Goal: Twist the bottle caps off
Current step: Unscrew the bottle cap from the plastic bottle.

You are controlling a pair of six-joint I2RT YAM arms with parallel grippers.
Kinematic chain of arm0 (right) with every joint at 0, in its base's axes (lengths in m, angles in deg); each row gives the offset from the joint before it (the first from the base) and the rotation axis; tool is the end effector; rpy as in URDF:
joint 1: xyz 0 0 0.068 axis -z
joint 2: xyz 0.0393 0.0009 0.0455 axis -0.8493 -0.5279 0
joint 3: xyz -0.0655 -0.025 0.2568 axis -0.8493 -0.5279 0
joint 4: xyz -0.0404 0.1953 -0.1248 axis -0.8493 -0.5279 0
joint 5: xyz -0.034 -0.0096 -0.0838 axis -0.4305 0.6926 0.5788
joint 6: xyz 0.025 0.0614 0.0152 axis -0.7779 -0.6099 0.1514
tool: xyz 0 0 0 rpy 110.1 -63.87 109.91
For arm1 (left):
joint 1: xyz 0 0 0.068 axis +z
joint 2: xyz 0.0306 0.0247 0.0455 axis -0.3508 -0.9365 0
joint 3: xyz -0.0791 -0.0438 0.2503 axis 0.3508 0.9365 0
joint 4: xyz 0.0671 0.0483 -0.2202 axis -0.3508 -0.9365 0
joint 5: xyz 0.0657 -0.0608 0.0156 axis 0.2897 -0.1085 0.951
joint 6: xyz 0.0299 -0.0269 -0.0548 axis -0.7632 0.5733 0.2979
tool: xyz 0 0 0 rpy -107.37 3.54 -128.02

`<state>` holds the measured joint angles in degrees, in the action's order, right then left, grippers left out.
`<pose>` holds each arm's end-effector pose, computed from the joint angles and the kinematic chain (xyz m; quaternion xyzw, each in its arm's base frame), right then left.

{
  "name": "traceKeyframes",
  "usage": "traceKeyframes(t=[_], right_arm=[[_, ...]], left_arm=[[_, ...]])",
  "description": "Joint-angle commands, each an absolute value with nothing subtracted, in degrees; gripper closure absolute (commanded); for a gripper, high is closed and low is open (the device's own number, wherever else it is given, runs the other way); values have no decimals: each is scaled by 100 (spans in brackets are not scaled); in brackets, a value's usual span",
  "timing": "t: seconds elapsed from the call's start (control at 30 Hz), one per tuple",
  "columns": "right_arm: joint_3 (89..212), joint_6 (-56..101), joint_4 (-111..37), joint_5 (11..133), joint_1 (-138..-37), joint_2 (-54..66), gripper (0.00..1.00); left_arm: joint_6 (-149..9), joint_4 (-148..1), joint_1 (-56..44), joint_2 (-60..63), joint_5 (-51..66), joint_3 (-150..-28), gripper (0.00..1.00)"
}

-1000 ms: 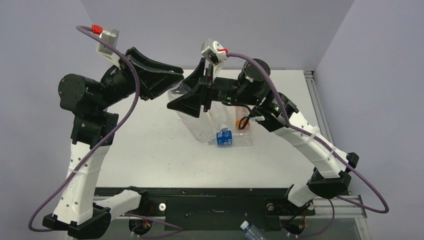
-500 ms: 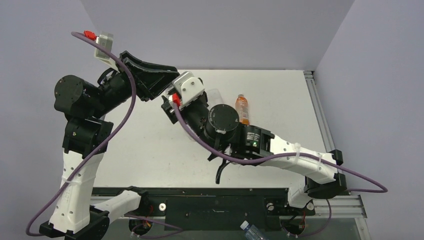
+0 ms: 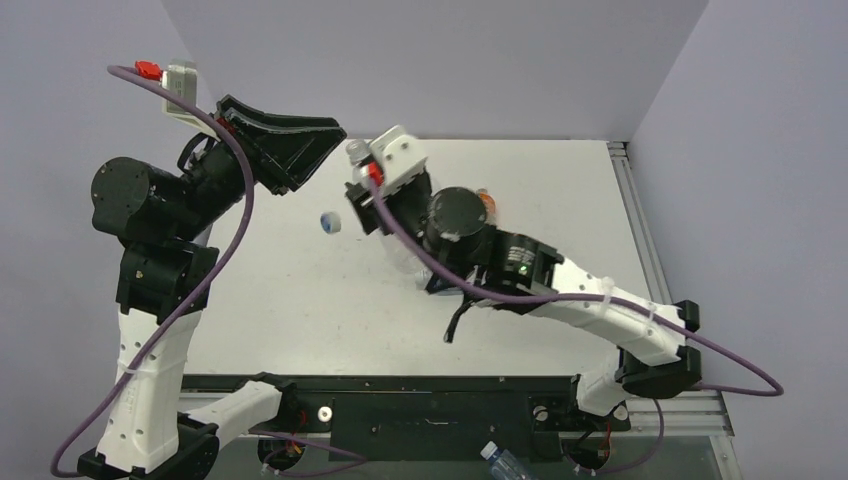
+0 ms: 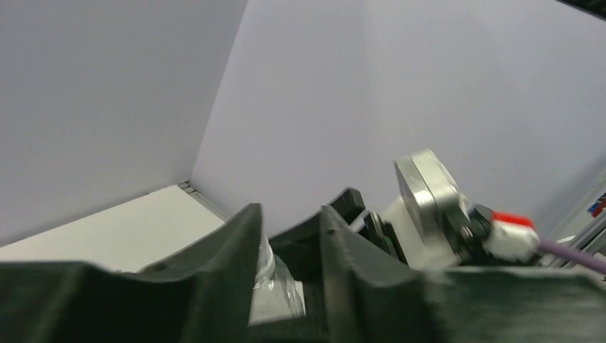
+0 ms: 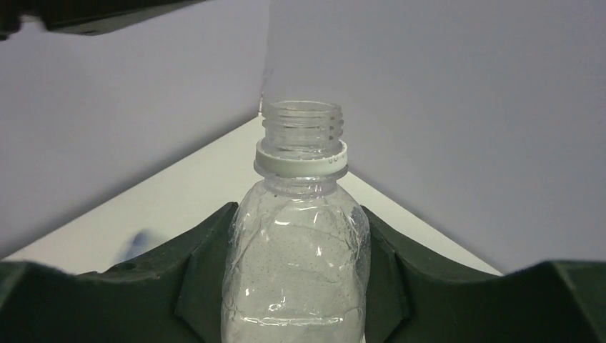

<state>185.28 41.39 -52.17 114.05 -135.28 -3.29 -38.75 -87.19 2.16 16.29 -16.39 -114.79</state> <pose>0.1023 0.3076 0.5111 -0.2985 0.6156 0.2065 0.6995 0.1213 -0.0708 0.5690 0.1216 0.5479 -0.5391 0.6280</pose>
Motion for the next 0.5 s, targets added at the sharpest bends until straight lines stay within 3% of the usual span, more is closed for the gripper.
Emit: traceKeyframes(t=[0.0, 0.07, 0.13, 0.17, 0.2, 0.27, 0.47], right_arm=[[18080, 2664, -5179, 8843, -12681, 721, 100], [17645, 2467, -4858, 8198, -12404, 1019, 100], [17296, 2320, -4746, 7831, -12190, 1212, 100], [17126, 2262, -4738, 7767, -12042, 1276, 100], [17028, 2151, -4682, 7748, -11875, 1307, 100], [16370, 2085, -4505, 7844, -11664, 1444, 100], [14131, 1872, -2907, 8523, -11318, 2029, 100]], left_arm=[[-3792, -8245, 270, 1716, -1802, -11565, 77], [-3850, -8245, 289, 1734, -1823, -11505, 86], [-3866, -8209, 301, 1762, -1878, -11379, 88], [-3890, -8187, 308, 1786, -1918, -11320, 86], [-3935, -8169, 315, 1797, -1953, -11171, 72], [-4209, -8334, 347, 1841, -2058, -10870, 58], [-6123, -9717, 674, 2064, -1937, -9400, 54]])
